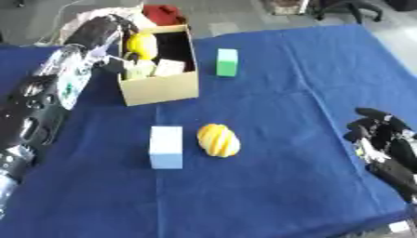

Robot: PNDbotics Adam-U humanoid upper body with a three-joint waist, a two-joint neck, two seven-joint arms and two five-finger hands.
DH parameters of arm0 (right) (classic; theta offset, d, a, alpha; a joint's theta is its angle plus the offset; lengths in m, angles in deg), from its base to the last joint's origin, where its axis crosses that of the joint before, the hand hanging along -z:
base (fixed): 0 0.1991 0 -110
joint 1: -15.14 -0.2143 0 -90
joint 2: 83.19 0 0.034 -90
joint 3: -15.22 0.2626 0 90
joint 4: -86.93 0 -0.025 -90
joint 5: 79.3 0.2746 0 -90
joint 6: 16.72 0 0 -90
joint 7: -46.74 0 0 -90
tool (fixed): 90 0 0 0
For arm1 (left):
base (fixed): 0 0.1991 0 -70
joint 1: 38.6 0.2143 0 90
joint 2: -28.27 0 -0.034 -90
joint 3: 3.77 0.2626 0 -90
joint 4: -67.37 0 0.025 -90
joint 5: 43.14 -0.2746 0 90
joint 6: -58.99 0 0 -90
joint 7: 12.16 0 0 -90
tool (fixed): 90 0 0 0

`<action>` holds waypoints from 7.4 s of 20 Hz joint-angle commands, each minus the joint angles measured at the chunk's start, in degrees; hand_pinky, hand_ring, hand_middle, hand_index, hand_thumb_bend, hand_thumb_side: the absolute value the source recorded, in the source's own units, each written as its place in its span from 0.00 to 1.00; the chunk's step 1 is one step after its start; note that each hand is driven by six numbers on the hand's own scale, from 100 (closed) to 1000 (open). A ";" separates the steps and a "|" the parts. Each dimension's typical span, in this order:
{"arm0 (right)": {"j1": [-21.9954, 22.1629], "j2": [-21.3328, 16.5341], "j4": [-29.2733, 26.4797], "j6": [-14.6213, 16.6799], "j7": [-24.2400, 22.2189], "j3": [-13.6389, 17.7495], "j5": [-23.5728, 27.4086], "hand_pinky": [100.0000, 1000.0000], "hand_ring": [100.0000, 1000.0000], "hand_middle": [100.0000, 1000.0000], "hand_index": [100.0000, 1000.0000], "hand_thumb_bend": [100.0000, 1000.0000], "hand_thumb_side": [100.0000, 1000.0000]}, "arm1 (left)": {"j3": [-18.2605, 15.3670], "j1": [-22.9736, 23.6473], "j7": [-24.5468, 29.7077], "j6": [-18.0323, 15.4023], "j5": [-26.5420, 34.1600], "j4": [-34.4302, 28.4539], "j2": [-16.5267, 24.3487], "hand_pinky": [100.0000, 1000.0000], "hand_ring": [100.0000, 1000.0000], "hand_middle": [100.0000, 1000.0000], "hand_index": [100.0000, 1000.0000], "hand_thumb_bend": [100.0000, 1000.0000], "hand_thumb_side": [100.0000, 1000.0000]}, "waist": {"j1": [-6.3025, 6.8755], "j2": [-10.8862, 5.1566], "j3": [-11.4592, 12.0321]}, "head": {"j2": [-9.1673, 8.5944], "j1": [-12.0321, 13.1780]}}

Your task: Pick up objects on the table and place them in the box.

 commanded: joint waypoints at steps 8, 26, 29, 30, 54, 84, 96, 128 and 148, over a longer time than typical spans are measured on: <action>-0.23 -1.04 -0.68 0.16 0.02 0.57 -0.02 0.65 0.55 0.55 0.79 0.00 0.24 | -2.78 -1.14 -9.23 5.61 5.35 -4.27 5.09 0.83 0.76 0.82 0.92 0.37 0.50 | -0.38 -1.00 1.20 | -0.66 -0.60; -11.10 -7.66 1.70 0.24 -4.60 -2.26 -6.04 0.67 0.56 0.56 0.81 0.00 0.04 | -5.31 25.87 -4.55 3.57 52.29 -48.14 21.27 0.83 0.60 0.61 0.77 0.09 0.43 | -1.04 -1.15 10.03 | -1.47 -4.95; -15.56 -9.82 3.87 0.72 -8.04 -5.03 -8.37 0.67 0.56 0.57 0.81 0.00 0.00 | -6.29 31.47 -4.36 3.92 56.48 -53.20 19.41 0.83 0.59 0.60 0.76 0.06 0.47 | -1.15 -1.17 11.42 | -1.56 -5.54; -16.94 -10.32 4.74 0.97 -9.21 -5.94 -9.03 0.67 0.57 0.57 0.82 0.00 0.00 | -6.54 33.04 -4.25 4.07 57.35 -54.51 18.53 0.84 0.59 0.59 0.75 0.05 0.48 | -1.17 -1.17 11.77 | -1.58 -5.65; -35.66 0.34 20.50 15.66 -35.15 -21.44 -32.88 0.79 0.79 0.81 0.96 0.08 0.46 | -8.71 44.22 -0.96 4.48 58.13 -57.08 4.35 0.85 0.56 0.57 0.75 0.00 0.59 | -1.27 -1.42 15.45 | -1.70 -8.27; -33.76 5.73 25.11 17.21 -30.08 -20.47 -45.92 0.87 0.93 0.99 1.00 0.13 0.52 | -8.60 44.18 -0.32 4.60 57.85 -56.29 2.86 0.85 0.56 0.56 0.75 0.00 0.60 | -1.00 -1.48 15.45 | -2.15 -8.43; -33.68 7.62 27.90 16.75 -18.48 -18.46 -51.67 0.72 0.58 0.62 0.91 0.00 0.09 | -8.58 44.35 -0.30 4.64 57.85 -56.02 2.54 0.85 0.56 0.56 0.75 0.00 0.61 | -1.18 -1.44 15.56 | -2.03 -8.44; -47.96 8.00 45.97 0.46 3.84 1.63 -67.70 0.84 0.86 0.93 1.00 0.18 0.40 | -6.53 42.91 2.06 4.27 59.63 -56.39 -2.32 0.86 0.56 0.56 0.74 0.00 0.64 | -2.60 -0.53 26.55 | -4.29 -14.25; -39.96 -3.49 23.25 6.46 -7.42 -7.48 -42.44 0.79 0.79 0.85 0.99 0.00 0.37 | -8.08 44.86 0.65 4.16 59.32 -55.67 -2.58 0.87 0.56 0.55 0.74 0.00 0.65 | -2.34 -1.72 20.47 | -2.18 -12.20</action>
